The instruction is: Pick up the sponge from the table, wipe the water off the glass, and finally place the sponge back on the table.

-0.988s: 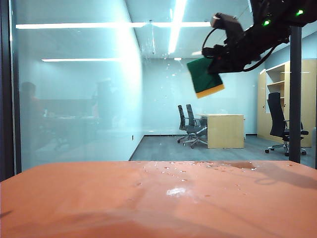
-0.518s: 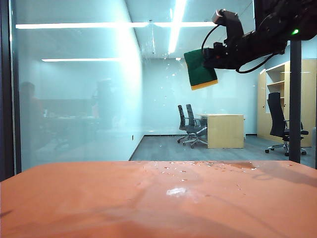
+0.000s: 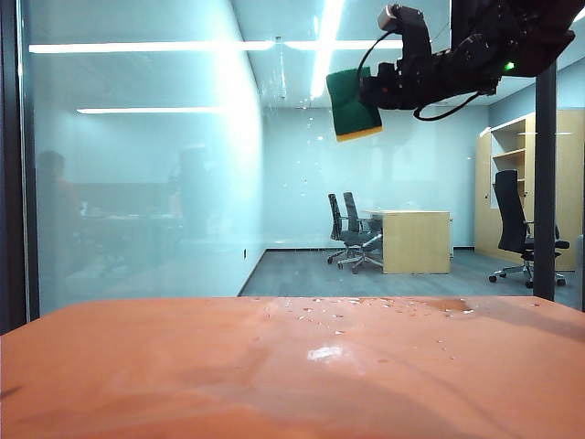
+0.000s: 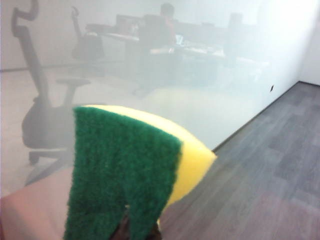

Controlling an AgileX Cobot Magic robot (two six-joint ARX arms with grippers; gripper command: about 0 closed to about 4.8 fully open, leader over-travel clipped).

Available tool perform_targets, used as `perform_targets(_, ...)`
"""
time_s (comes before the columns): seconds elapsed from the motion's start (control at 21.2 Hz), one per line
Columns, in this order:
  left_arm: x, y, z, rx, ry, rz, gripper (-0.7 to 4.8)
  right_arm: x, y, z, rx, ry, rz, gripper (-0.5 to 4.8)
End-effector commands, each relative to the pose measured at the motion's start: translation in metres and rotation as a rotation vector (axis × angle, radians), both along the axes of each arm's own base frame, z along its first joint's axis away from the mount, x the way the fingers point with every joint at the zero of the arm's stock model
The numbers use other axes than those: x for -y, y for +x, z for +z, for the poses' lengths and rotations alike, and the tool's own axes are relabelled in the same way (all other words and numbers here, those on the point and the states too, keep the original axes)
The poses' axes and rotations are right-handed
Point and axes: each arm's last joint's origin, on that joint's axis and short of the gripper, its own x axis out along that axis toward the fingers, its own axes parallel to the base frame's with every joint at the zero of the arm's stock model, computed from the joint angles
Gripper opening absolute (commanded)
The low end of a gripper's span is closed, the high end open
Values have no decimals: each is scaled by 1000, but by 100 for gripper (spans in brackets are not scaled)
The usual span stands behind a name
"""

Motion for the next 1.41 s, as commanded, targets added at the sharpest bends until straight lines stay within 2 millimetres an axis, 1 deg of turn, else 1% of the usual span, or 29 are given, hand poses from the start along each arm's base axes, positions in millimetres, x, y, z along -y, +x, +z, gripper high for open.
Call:
perform_targets(0.05,0,0,2,17,3,3,242,-5,-2,18,68,11,16,-3)
perform_targets(0.24,0,0,2,16,3,4,243,-13,3,31,113,17,50,-2)
perform_targets(0.28,0,0,2,16,3,3,243,-14,4,32,116,17,51,-2)
perform_targets(0.33,0,0,2,16,3,3,243,-21,4,34,122,19,68,-2)
perform_targets(0.38,0,0,2,16,3,3,243,-23,5,34,126,20,71,-3)
perform_targets(0.42,0,0,2,16,3,3,242,-30,5,34,120,19,83,-3)
perform_targets(0.56,0,0,2,16,3,3,243,-40,12,30,118,19,99,-3)
perform_targets(0.75,0,0,2,15,3,3,243,-46,27,19,96,16,96,-2)
perform_targets(0.99,0,0,2,12,3,3,243,-47,34,2,59,6,82,-3)
perform_targets(1.27,0,0,2,8,3,3,243,-49,42,-29,-43,-68,80,-2)
perform_targets(1.41,0,0,2,8,3,3,243,-50,47,-49,-103,-108,82,-3)
